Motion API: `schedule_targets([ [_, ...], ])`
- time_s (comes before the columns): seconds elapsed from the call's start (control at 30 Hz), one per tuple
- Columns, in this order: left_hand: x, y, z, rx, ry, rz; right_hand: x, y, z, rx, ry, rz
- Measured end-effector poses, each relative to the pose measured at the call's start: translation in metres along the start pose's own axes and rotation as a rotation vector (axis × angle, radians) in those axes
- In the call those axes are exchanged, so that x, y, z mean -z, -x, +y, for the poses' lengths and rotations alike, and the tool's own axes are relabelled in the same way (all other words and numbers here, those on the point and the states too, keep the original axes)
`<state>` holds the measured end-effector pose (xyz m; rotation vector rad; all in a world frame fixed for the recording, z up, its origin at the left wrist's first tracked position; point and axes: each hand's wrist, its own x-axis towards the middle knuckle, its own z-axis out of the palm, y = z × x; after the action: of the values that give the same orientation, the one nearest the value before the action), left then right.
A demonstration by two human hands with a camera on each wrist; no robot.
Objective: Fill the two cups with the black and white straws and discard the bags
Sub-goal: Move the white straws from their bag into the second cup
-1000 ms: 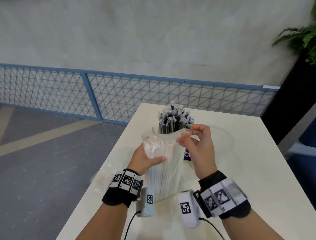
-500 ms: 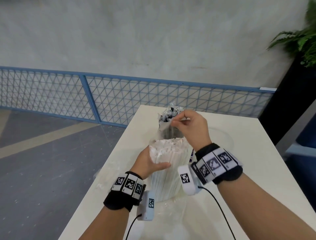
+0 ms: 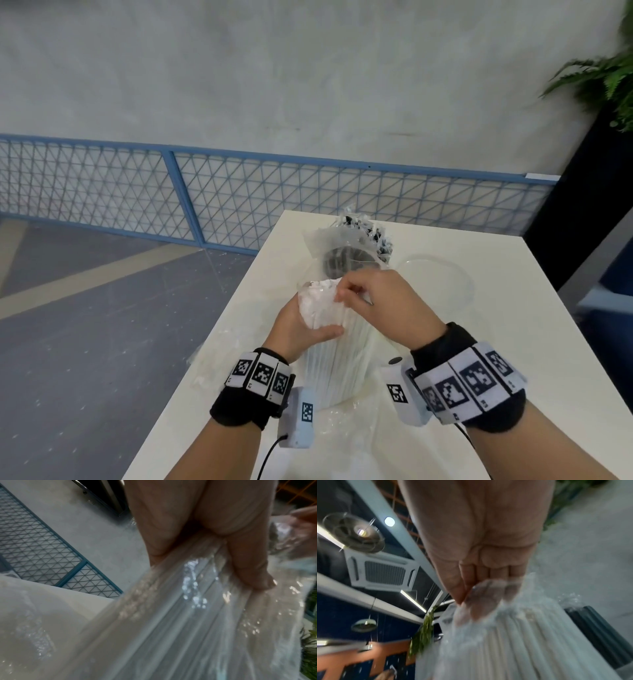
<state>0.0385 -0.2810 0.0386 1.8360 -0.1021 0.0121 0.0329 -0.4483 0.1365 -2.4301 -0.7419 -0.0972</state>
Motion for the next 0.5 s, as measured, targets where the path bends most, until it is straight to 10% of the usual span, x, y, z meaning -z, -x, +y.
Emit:
schedule_targets([
  [0.5,0.003,0.004,0.003,0.016,0.001,-0.108,-0.006,-0.031,0.002,0.083,0.323,-0.367],
])
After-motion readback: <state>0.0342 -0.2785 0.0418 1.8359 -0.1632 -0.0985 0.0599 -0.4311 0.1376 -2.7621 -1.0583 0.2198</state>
